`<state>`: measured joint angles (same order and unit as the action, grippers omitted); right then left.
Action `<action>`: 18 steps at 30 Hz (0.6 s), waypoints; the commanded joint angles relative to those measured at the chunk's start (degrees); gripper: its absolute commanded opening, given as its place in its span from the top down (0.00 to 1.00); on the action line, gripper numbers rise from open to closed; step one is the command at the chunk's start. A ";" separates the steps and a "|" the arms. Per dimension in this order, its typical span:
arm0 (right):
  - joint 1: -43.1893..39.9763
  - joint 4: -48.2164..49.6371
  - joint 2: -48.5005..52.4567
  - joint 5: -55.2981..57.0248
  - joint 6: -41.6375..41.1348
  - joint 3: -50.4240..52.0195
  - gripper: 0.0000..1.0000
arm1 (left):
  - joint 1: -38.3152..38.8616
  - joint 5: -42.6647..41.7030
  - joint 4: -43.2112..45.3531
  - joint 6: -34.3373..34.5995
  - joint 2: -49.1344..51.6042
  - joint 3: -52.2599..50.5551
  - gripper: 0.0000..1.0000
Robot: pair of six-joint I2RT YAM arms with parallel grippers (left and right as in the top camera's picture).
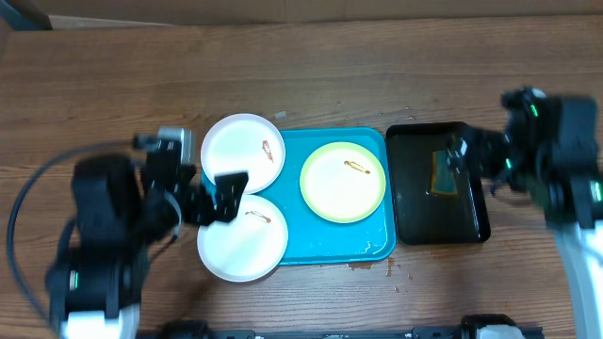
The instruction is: Clean dirty plates on tray and stack at the side
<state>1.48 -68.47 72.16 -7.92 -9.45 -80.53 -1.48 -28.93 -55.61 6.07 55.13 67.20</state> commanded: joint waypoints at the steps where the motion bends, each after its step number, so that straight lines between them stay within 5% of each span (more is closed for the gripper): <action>1: -0.33 -2.32 7.15 -6.58 -0.20 -6.23 0.00 | 0.44 -6.40 -1.40 1.68 6.54 1.44 0.00; 7: -0.33 -2.56 14.08 -7.26 -0.20 -6.91 0.00 | 2.34 -13.00 -3.02 6.49 16.87 1.42 0.01; 9: -0.33 -2.19 14.78 -7.19 -0.17 -6.91 0.03 | 4.85 -6.99 -3.41 8.33 19.76 1.42 0.22; 14: -0.33 -0.63 14.93 -4.87 -0.20 -6.86 0.18 | 13.81 4.74 -3.26 15.37 25.73 1.42 0.39; 18: -0.33 -1.07 15.10 -2.21 -0.22 -6.80 0.19 | 21.57 12.15 -0.52 21.07 30.93 1.42 0.52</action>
<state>1.48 -69.60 87.66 -12.60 -9.45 -85.67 15.92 -25.08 -57.04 20.86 83.22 67.77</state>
